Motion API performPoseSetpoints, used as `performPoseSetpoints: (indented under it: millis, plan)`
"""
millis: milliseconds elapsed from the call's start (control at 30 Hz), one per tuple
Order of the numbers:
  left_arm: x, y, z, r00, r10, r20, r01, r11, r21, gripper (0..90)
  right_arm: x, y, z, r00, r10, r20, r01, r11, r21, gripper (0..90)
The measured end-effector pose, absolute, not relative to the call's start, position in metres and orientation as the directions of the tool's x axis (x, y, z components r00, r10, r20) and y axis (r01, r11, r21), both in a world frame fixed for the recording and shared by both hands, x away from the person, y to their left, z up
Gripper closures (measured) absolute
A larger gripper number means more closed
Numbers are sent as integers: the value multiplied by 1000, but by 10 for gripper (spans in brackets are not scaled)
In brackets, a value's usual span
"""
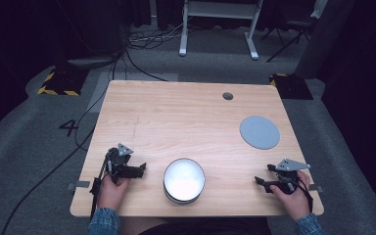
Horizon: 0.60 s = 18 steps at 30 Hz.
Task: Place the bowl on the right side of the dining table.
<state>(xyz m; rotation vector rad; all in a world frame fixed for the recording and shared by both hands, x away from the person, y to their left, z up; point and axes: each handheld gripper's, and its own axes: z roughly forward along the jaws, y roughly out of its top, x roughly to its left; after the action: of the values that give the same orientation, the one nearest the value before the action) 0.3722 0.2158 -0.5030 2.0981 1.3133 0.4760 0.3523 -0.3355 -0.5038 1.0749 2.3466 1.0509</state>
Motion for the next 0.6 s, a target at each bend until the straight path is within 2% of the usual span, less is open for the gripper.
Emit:
performPoseSetpoints:
  millis: [600]
  plan:
    - [373, 216, -503, 451, 892, -22, 673, -324, 665, 51, 352, -335, -504, -649, 760, -10, 499, 436, 749, 223]
